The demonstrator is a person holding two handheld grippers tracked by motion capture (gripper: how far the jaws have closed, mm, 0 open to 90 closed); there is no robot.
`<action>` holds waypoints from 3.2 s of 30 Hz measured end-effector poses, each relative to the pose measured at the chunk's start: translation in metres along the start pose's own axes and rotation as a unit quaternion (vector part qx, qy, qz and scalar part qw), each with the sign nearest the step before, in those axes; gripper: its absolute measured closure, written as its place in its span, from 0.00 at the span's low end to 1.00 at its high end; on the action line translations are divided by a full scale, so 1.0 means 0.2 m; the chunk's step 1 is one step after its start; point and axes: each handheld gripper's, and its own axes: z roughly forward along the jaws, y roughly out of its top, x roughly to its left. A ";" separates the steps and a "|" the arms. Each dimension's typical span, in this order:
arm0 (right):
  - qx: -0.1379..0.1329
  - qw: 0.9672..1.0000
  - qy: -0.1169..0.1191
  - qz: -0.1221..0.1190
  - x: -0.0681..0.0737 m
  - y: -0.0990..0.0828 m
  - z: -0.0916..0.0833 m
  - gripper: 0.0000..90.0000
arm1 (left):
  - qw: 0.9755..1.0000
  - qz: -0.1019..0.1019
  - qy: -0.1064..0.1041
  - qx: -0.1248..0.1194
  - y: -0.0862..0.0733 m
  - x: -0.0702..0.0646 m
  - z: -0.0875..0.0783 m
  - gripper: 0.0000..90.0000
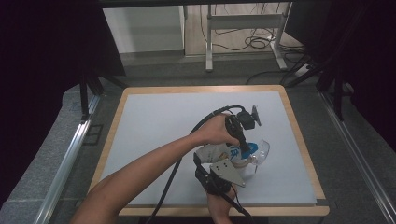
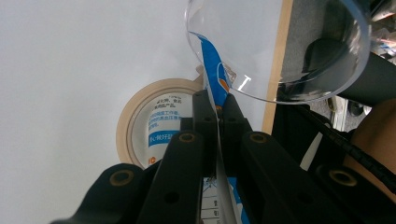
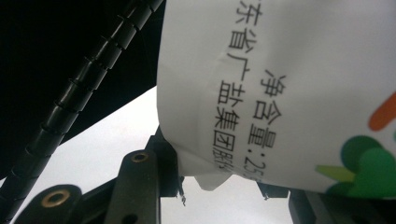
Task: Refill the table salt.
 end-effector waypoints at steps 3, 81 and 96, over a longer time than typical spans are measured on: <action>0.001 1.000 0.000 0.001 0.00 0.00 0.00 0.66 | 1.000 0.000 0.001 0.000 0.00 0.01 0.00 0.99; 0.126 0.991 -0.009 -0.044 -0.13 -0.19 0.04 0.46 | 0.991 -0.019 -0.010 -0.131 -0.32 0.02 -0.21 0.98; 0.148 0.987 0.020 -0.052 -0.17 -0.22 0.02 0.38 | 0.973 -0.051 0.015 -0.227 -0.60 0.10 -0.33 0.99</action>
